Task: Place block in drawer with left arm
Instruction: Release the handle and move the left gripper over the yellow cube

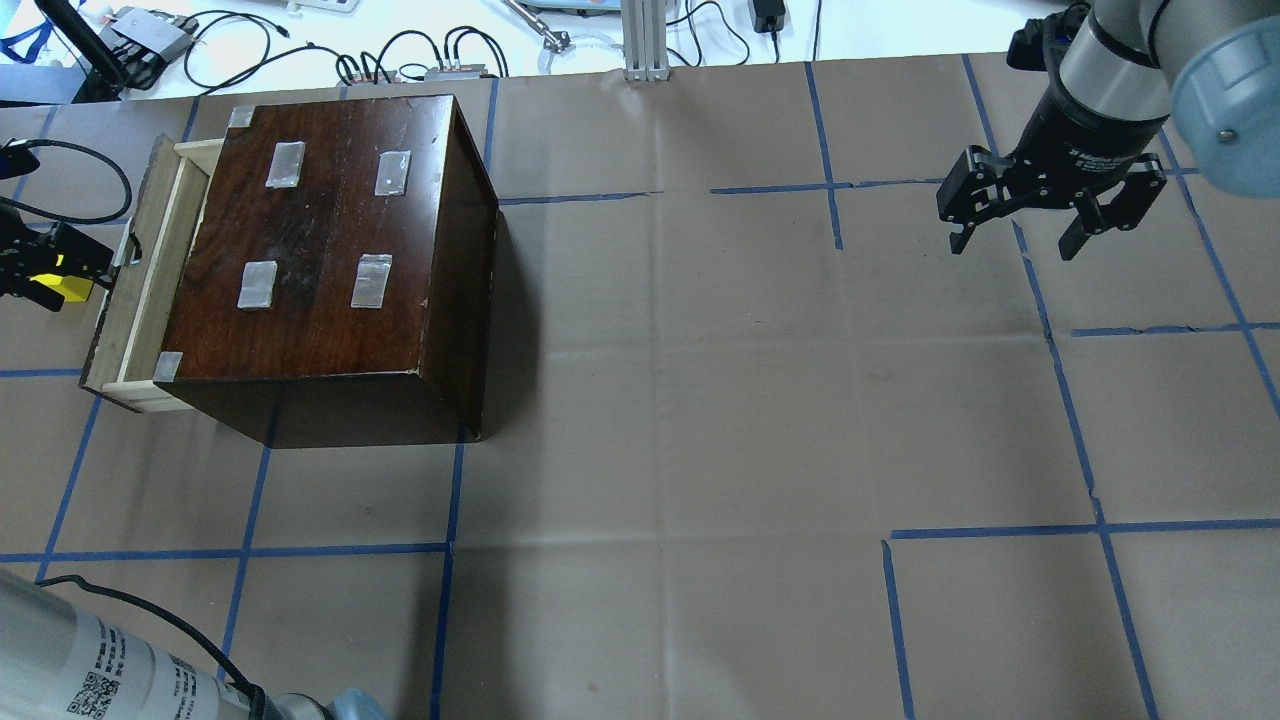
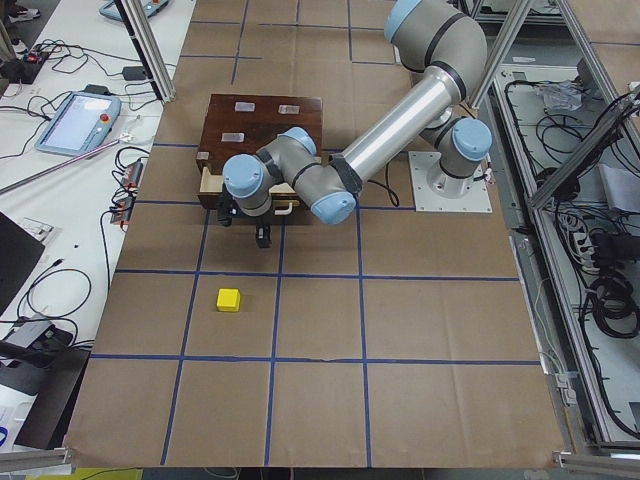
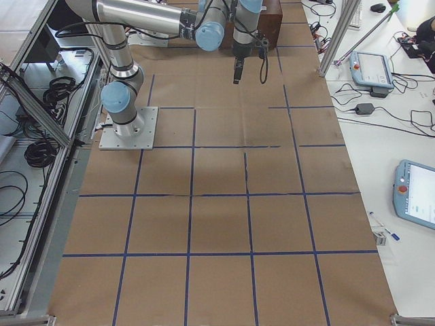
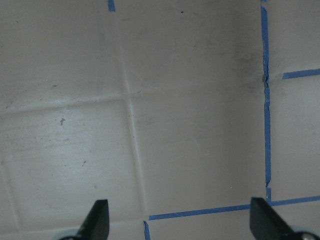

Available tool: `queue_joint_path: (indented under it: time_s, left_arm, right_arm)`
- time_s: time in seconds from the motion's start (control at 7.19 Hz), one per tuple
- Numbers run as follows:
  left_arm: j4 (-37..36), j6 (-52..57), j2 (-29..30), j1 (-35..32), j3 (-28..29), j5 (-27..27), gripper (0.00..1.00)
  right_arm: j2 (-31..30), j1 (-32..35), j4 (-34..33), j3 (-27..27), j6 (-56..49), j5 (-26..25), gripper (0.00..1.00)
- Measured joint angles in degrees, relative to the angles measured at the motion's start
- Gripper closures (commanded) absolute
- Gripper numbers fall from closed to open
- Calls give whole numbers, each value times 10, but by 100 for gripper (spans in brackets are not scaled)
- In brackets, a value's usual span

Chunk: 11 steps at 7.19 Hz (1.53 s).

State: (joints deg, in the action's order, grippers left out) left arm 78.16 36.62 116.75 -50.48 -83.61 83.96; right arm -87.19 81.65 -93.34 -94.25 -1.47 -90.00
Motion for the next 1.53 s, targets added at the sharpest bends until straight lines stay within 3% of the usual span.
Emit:
queue_joint_path:
  time_s: [1.53]
  left_arm:
    - [0, 34, 15, 34, 31, 1, 1]
  right_arm:
    - [0, 0, 0, 0, 0, 0, 0]
